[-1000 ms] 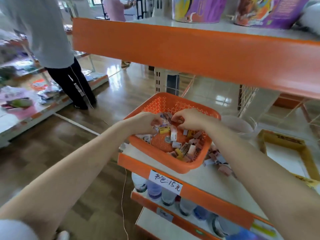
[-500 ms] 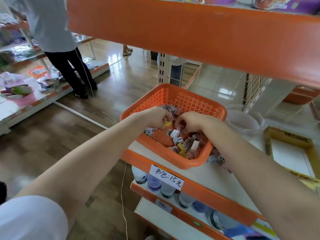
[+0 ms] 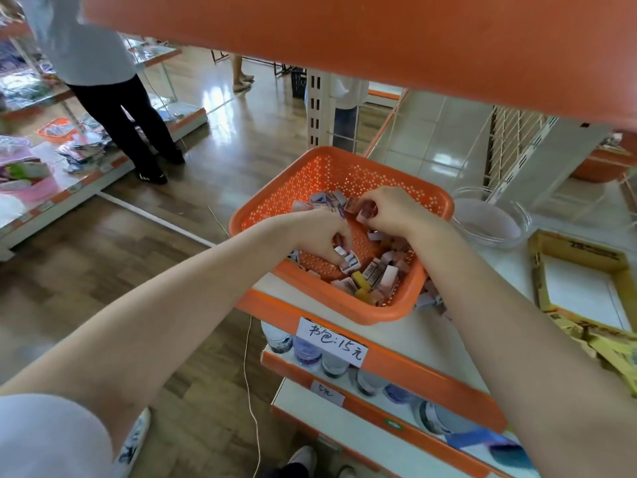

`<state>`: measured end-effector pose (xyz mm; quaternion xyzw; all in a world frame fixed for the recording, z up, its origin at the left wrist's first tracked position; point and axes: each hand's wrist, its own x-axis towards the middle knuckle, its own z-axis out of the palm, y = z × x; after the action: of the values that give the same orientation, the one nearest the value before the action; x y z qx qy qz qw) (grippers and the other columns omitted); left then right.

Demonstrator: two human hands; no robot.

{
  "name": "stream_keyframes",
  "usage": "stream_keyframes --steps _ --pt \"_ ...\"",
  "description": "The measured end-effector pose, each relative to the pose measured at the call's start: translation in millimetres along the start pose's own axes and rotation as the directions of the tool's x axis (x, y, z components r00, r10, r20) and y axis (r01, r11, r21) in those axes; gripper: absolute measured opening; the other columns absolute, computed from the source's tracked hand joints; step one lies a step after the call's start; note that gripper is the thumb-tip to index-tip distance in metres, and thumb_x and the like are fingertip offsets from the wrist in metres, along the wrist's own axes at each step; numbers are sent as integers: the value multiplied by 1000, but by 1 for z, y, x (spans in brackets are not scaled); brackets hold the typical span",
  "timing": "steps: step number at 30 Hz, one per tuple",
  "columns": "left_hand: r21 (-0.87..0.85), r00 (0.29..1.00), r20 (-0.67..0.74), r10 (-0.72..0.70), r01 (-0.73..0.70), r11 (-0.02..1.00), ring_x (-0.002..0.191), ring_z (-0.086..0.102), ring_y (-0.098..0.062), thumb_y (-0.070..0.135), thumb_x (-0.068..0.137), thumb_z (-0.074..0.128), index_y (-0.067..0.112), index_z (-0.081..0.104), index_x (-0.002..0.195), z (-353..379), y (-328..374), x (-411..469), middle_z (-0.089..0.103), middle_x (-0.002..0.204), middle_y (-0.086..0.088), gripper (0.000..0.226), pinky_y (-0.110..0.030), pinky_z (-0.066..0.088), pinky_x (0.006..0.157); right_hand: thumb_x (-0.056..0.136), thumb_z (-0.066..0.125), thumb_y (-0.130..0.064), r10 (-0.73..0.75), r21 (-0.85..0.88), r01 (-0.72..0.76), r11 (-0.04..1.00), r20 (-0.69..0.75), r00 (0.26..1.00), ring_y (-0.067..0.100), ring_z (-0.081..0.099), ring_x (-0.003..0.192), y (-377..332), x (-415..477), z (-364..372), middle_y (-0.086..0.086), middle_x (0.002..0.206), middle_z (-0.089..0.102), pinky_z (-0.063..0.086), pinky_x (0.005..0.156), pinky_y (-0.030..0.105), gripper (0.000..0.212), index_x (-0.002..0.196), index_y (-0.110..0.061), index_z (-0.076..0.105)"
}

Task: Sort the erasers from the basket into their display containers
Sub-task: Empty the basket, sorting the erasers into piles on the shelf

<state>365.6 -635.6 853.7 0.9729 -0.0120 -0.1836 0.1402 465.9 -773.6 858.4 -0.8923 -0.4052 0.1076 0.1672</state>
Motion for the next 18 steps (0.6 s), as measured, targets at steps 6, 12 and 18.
stream_keyframes --steps 6,12,18 --pt "30 996 23 85 -86 996 89 53 -8 22 81 69 22 61 119 -2 6 -3 57 104 8 39 -19 37 74 86 61 -13 11 20 -11 1000 -29 1000 9 49 90 -1 0 -1 2 111 64 33 74 23 25 109 -21 68" --pt "66 996 3 94 -94 993 82 55 -16 19 82 67 16 64 107 -3 6 -5 60 95 2 26 -24 42 71 85 60 -11 -5 22 6 1000 -61 998 9 48 91 -3 -4 -3 2 110 65 33 77 23 24 108 -18 68" --pt "34 991 -126 49 -45 998 72 52 -12 21 82 67 15 63 111 -6 3 -4 54 79 9 30 -21 38 64 88 61 -19 5 49 2 999 -140 990 16 52 101 -4 -5 -4 3 110 60 35 79 25 22 109 -18 66"
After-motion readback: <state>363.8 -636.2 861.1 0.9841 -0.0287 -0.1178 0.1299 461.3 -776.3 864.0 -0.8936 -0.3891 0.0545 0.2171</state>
